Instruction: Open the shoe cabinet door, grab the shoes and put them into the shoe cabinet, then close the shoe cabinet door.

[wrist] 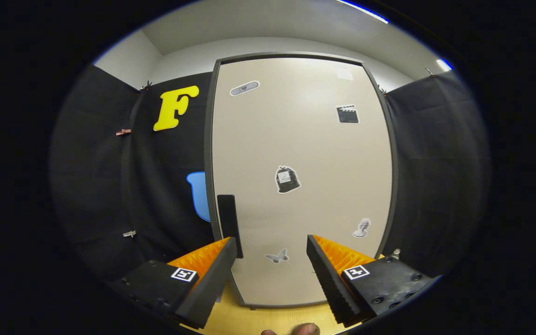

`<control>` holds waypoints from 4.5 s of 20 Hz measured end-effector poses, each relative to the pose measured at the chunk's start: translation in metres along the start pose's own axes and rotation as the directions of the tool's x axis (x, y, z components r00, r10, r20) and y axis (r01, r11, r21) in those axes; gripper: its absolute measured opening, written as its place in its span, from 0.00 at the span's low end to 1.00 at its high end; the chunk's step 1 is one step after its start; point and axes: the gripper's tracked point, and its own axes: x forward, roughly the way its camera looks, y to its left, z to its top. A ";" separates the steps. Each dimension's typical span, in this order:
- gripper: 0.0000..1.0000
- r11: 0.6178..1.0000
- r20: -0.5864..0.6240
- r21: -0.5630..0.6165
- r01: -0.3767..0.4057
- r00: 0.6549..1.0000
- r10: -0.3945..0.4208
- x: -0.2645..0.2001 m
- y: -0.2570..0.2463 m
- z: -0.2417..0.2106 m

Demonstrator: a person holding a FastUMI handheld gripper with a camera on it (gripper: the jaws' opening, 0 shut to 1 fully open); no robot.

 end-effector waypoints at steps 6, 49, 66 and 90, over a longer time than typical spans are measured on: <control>0.98 1.000 -0.038 0.010 -0.023 0.999 0.024 0.054 0.034 -0.026; 0.19 0.997 0.036 -0.007 -0.071 0.997 0.071 -0.123 -0.082 -0.019; 0.17 0.994 0.027 0.007 0.113 0.993 -0.113 -0.158 -0.245 -0.010; 0.98 0.992 -0.430 0.023 -0.126 0.895 0.123 -0.191 -0.105 -0.229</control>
